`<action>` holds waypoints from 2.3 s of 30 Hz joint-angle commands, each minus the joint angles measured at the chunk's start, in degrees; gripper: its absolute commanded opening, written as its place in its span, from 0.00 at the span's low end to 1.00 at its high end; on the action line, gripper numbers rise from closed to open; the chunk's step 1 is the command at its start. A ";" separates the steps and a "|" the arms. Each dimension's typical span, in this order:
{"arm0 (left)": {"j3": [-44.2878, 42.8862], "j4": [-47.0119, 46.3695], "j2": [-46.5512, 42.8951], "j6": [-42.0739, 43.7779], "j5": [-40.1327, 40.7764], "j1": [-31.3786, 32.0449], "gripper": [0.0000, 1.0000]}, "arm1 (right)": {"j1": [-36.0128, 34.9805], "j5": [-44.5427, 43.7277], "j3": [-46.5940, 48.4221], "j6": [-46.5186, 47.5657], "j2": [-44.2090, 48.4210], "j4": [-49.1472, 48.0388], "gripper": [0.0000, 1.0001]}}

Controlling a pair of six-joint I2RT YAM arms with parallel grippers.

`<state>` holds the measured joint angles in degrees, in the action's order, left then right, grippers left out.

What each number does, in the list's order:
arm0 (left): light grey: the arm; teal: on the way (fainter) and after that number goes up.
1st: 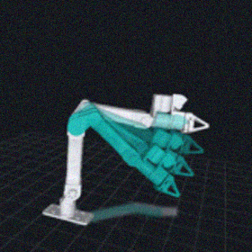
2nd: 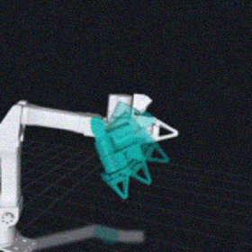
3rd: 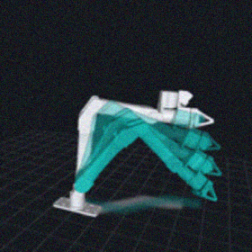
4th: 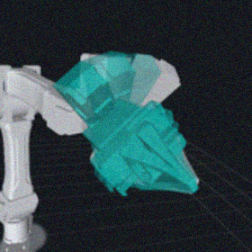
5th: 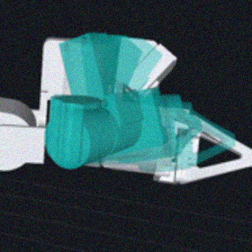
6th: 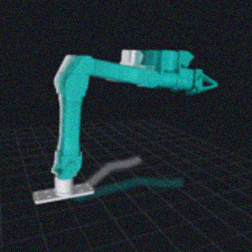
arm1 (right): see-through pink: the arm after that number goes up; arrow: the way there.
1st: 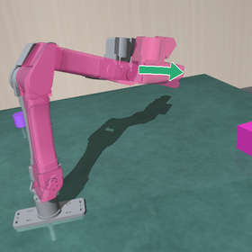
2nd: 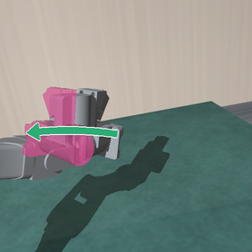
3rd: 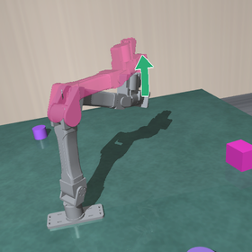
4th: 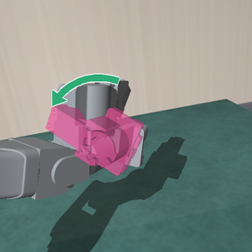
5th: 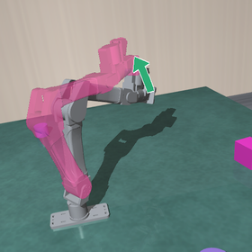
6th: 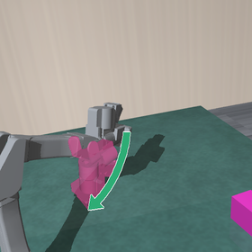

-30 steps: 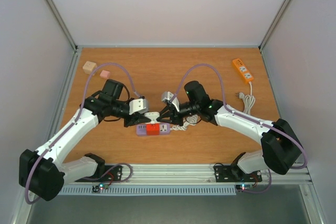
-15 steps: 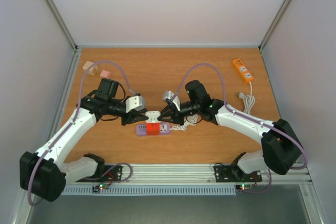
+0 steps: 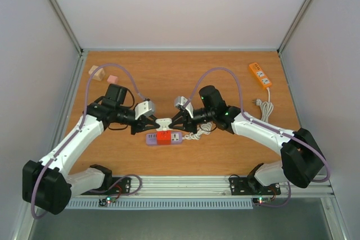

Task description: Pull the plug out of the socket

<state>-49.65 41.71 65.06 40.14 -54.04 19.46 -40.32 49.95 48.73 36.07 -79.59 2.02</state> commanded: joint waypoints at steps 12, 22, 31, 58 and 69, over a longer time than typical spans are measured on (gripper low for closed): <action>-2.66 -4.25 -3.73 -1.57 -1.37 -2.56 0.01 | 4.98 -3.90 6.93 -1.42 2.06 2.54 0.72; -6.00 -5.74 -4.45 -5.59 -7.65 -6.28 0.01 | 7.63 -5.60 9.63 -1.58 3.58 5.86 0.75; -7.36 -10.33 -6.32 -14.87 -13.97 -6.52 0.01 | 8.76 -4.26 6.63 -4.24 3.35 2.31 0.76; 0.93 -29.75 -6.59 -33.64 -17.49 -6.55 0.01 | 2.55 1.77 2.50 -12.57 3.43 -9.93 0.78; 2.44 -30.90 -6.52 -33.97 -16.45 -6.55 0.01 | 2.44 0.90 2.92 -14.75 3.65 -11.47 0.78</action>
<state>-47.92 14.20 59.16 6.63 -70.76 13.19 -37.32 50.02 51.20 23.00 -77.30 -7.05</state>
